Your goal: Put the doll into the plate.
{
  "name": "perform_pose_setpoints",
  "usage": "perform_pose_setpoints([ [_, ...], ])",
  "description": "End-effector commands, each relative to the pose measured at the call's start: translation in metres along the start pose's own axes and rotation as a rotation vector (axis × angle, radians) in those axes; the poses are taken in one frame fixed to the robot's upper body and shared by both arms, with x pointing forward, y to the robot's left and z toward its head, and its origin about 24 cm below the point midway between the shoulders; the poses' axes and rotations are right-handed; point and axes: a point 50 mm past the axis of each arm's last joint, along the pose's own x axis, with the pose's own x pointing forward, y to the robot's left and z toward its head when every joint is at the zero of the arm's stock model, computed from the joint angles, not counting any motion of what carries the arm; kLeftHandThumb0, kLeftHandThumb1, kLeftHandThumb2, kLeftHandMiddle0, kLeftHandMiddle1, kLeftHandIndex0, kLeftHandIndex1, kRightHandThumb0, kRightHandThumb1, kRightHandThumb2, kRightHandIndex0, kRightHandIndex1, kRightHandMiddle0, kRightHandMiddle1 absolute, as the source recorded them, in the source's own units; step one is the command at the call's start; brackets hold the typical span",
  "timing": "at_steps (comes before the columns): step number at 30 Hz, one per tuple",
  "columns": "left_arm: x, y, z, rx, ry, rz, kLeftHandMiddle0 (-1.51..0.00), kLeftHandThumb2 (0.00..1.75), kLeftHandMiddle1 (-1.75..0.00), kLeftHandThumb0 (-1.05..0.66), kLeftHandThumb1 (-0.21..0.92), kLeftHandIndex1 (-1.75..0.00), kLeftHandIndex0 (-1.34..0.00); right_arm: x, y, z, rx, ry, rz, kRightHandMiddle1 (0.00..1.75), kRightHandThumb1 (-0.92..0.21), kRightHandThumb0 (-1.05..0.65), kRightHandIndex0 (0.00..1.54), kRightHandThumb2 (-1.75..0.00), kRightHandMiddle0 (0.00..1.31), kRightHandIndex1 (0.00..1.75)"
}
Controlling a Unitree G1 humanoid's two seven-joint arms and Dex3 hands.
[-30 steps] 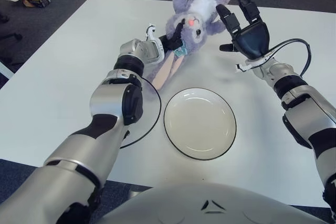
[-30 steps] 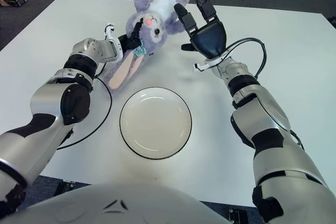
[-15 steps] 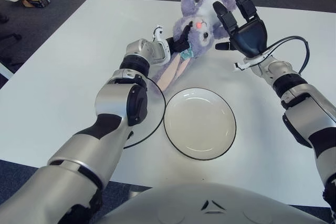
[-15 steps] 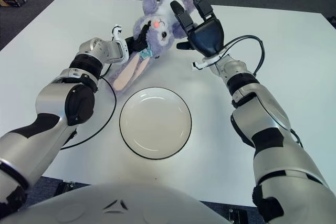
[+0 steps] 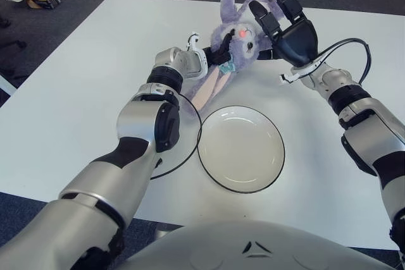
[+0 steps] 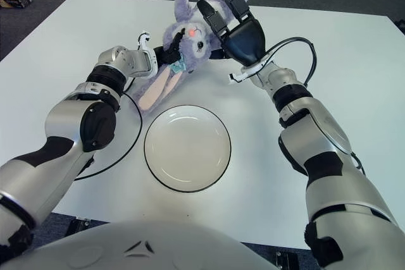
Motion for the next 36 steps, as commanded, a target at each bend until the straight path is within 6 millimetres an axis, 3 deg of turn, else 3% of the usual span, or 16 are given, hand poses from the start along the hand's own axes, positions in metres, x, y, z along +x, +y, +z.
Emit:
perform_pose_setpoints([
  [1,-0.004,-0.008,0.01,0.001,-0.006,0.0,-1.31,1.34,-1.75,-0.48,0.3,-1.75,-0.63,0.004,-0.005,-0.008,-0.044,-0.028,0.015,0.17,-0.92,-0.84,0.0,-0.53,0.0,0.0],
  [10,-0.004,-0.009,0.005,-0.002,0.03,-0.016,-1.3,1.33,-1.75,-0.48,0.3,-1.75,-0.62,0.003,-0.003,-0.016,-0.1,-0.021,0.126,0.03,-0.86,-0.73,0.0,-0.53,0.0,0.0],
  [17,-0.002,-0.01,0.001,0.0,0.051,-0.038,-1.3,1.32,-1.75,-0.48,0.31,-1.75,-0.61,0.003,-0.002,-0.019,-0.154,-0.033,0.161,0.0,-0.83,-0.78,0.0,-0.53,0.0,0.0],
  [36,-0.003,-0.019,0.0,0.068,0.082,-0.101,-1.3,1.35,-1.75,-0.49,0.29,-1.75,-0.63,-0.003,0.007,-0.021,-0.015,0.051,0.321,0.0,-0.71,-0.76,0.0,-0.58,0.0,0.0],
])
